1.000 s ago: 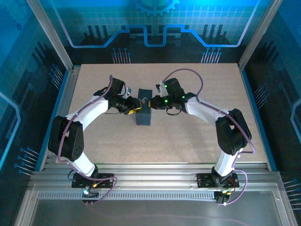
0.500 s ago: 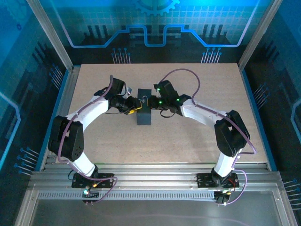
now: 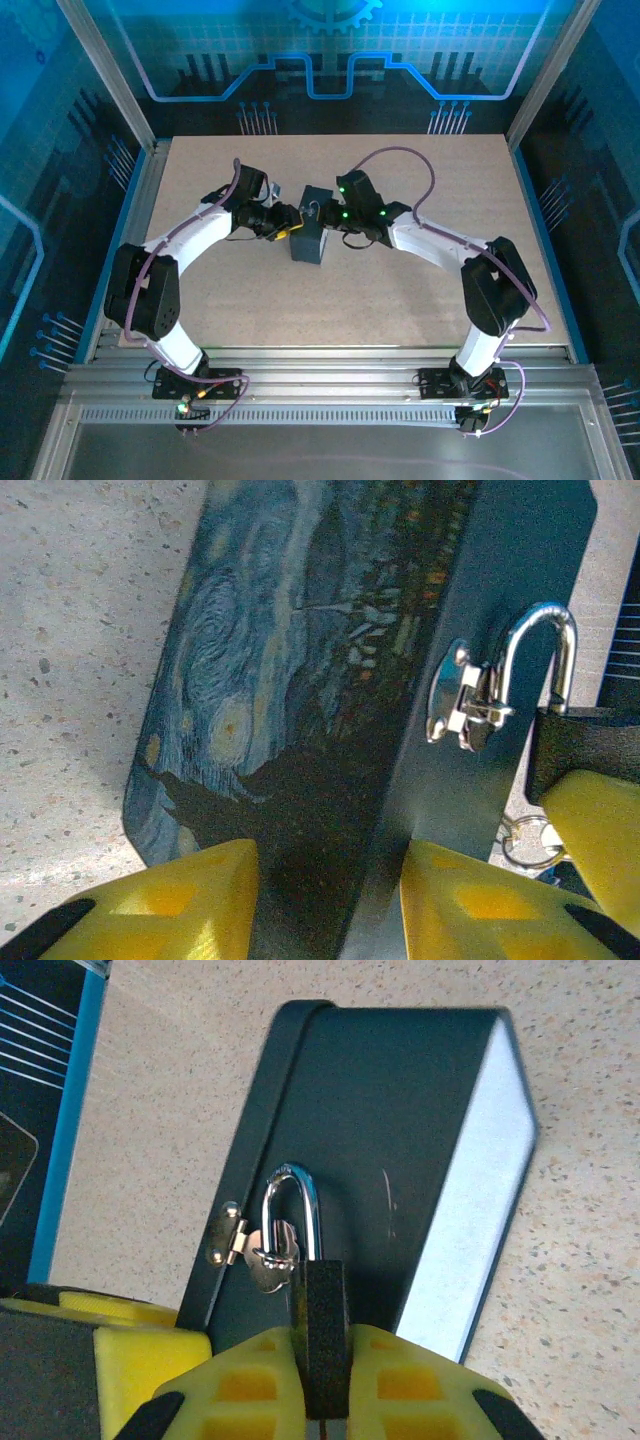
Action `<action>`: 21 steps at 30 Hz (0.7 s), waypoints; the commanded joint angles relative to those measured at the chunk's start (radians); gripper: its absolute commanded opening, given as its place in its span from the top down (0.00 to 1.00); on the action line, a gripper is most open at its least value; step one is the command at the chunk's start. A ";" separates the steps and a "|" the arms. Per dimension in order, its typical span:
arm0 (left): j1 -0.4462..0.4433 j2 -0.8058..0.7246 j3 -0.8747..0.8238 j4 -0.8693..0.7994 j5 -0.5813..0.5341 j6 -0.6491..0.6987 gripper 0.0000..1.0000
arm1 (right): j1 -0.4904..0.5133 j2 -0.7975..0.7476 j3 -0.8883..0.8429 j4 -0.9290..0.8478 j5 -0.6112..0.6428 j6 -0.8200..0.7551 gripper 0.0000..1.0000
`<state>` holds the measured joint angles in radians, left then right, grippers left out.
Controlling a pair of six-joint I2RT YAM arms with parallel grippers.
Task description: Unlock the padlock with the key
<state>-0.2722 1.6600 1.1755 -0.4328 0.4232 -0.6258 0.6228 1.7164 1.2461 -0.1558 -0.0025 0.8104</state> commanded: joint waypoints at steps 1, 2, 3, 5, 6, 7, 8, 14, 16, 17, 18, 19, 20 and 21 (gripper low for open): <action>0.019 0.044 -0.011 -0.122 -0.049 -0.002 0.59 | -0.073 -0.083 -0.031 0.064 0.054 -0.005 0.98; 0.019 0.045 -0.007 -0.122 -0.048 -0.003 0.59 | -0.084 -0.093 -0.044 0.064 0.053 -0.004 0.98; 0.019 0.047 -0.004 -0.122 -0.046 -0.005 0.59 | -0.093 -0.102 -0.059 0.062 0.057 -0.001 0.98; 0.019 0.050 0.000 -0.119 -0.043 -0.006 0.59 | -0.111 -0.115 -0.088 0.077 0.050 0.001 0.98; 0.019 0.052 0.003 -0.119 -0.039 -0.007 0.59 | -0.118 -0.116 -0.096 0.085 0.040 0.000 0.98; 0.018 0.052 0.006 -0.118 -0.031 -0.007 0.59 | -0.120 -0.114 -0.099 0.090 0.031 -0.007 0.98; 0.016 0.056 0.007 -0.114 -0.020 -0.004 0.60 | -0.119 -0.108 -0.096 0.093 0.024 -0.016 0.99; -0.025 0.066 0.021 -0.118 0.006 0.012 0.61 | -0.076 -0.060 -0.070 0.143 0.043 0.007 0.99; -0.037 0.071 0.024 -0.119 0.009 0.012 0.61 | -0.057 -0.036 -0.039 0.133 0.065 0.010 1.00; -0.043 0.074 0.026 -0.120 0.010 0.012 0.61 | -0.047 -0.025 -0.020 0.120 0.081 0.010 1.00; -0.046 0.078 0.027 -0.119 0.011 0.014 0.61 | -0.039 -0.012 -0.002 0.110 0.095 0.008 1.00; -0.047 0.080 0.027 -0.120 0.012 0.014 0.61 | -0.031 -0.003 0.011 0.098 0.109 0.007 1.00; -0.050 0.084 0.027 -0.119 0.012 0.014 0.61 | -0.023 0.005 0.027 0.083 0.130 0.006 1.00; -0.051 0.085 0.027 -0.119 0.014 0.016 0.61 | -0.015 0.015 0.039 0.071 0.145 0.003 1.00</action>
<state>-0.3042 1.6936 1.2133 -0.4320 0.4618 -0.6285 0.5846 1.7107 1.2201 -0.1020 0.0490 0.8085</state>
